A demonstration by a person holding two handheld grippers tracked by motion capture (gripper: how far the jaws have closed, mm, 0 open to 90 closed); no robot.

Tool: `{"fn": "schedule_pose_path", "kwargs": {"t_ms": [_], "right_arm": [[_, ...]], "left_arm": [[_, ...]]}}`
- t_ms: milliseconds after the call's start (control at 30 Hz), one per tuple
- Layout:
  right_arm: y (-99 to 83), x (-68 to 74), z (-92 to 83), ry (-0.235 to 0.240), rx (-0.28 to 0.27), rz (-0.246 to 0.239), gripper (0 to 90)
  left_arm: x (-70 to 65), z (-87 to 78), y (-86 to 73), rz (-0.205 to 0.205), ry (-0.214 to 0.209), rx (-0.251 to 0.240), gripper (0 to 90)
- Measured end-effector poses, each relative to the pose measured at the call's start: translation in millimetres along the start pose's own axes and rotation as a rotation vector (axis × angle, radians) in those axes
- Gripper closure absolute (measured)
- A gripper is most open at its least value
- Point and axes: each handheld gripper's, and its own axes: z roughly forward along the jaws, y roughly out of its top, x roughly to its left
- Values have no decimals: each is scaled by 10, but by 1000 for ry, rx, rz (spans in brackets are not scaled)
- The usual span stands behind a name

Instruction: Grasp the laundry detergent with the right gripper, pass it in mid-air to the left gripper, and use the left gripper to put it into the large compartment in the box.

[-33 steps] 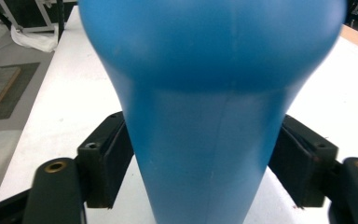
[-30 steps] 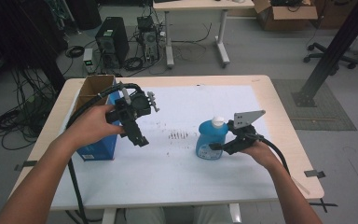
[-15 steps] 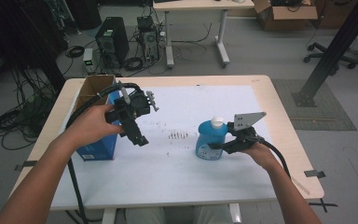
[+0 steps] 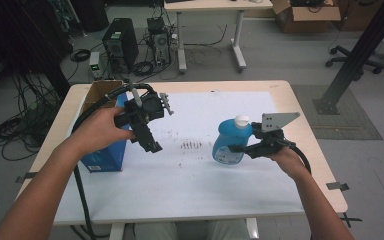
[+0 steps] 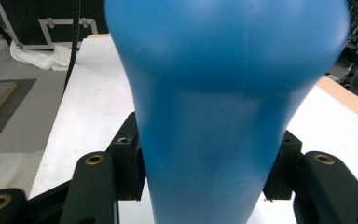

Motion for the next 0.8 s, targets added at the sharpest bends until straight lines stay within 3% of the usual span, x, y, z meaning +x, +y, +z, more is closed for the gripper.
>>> {"fn": "schedule_pose_path", "kwargs": {"t_ms": [467, 800], "right_arm": [[326, 114, -136, 4, 22, -9, 443], [576, 242, -87, 37, 96, -40, 443]], "left_arm": [[-72, -252, 182, 38, 17, -30, 50], [-159, -408, 365, 88, 28, -40, 50]]}}
